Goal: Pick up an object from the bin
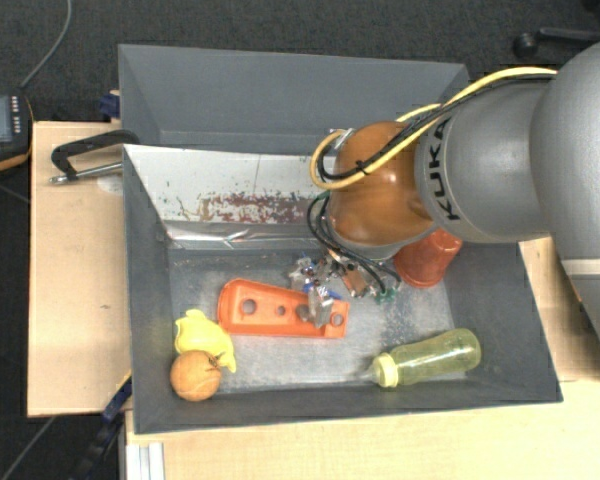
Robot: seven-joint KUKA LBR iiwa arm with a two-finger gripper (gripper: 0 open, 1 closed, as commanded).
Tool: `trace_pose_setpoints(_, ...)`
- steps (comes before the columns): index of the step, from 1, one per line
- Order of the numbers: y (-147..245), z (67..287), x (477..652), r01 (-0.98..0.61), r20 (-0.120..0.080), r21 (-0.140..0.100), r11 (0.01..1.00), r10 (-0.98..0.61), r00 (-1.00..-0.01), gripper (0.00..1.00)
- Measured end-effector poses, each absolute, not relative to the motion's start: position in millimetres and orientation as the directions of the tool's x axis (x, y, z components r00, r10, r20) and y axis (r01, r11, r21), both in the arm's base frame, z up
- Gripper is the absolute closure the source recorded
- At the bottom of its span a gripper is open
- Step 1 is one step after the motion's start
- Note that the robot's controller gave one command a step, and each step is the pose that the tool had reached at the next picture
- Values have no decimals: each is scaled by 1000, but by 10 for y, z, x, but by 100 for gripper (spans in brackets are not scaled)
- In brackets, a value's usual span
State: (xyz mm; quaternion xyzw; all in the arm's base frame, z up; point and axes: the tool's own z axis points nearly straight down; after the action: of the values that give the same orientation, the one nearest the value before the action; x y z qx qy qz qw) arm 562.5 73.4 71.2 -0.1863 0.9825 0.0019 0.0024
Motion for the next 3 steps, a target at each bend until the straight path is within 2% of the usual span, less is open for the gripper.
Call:
trace_pose_setpoints(2,656,798,5603,-391,-7,3,920,-391,-920,100)
trace_pose_setpoints(3,697,853,5749,-404,-10,2,915,-404,-915,100)
